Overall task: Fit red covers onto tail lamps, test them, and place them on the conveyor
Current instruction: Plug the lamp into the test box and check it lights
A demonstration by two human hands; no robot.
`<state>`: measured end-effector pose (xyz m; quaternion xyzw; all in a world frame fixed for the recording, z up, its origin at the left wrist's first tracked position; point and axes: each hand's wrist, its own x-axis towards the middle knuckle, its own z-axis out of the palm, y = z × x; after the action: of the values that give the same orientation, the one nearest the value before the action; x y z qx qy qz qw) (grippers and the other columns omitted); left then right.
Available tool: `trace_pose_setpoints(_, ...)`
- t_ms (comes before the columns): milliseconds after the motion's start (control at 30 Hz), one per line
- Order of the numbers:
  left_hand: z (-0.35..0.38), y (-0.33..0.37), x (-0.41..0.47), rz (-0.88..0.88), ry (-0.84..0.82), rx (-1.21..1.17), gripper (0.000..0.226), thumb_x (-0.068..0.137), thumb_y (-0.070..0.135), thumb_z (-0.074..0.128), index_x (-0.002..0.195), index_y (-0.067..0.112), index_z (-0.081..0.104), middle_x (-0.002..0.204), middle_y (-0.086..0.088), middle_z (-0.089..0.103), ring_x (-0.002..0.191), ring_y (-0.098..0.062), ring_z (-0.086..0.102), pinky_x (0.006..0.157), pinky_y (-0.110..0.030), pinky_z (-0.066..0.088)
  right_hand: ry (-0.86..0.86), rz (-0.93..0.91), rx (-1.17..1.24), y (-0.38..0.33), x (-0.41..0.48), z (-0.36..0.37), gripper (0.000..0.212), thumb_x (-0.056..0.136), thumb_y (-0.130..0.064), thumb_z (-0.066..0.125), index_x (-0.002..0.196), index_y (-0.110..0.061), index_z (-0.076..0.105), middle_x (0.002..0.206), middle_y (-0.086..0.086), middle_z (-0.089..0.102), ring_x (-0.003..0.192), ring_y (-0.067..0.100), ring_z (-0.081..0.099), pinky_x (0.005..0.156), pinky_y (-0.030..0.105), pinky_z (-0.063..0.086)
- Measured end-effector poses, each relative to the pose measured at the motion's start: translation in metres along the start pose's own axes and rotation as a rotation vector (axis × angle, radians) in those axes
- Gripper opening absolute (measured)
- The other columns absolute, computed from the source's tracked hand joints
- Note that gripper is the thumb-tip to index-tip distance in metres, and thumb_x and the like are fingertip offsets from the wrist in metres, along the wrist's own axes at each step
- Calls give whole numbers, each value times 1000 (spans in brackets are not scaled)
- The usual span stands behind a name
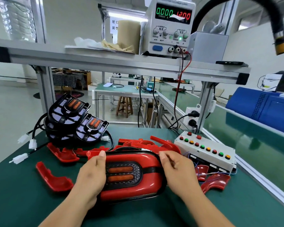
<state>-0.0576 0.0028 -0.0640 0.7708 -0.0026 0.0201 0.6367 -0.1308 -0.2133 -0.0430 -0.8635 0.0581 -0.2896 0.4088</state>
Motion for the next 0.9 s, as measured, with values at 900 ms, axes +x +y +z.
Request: trace_pose_setpoints(900, 13, 5, 9, 97, 42, 5, 48, 101, 47, 35, 67, 13, 37, 65, -2, 38, 63, -16, 35, 56, -32, 31, -242, 126, -963, 55, 90, -9, 61, 98, -57, 23, 130, -10, 45, 136, 9, 51, 127, 30, 39, 104, 45, 33)
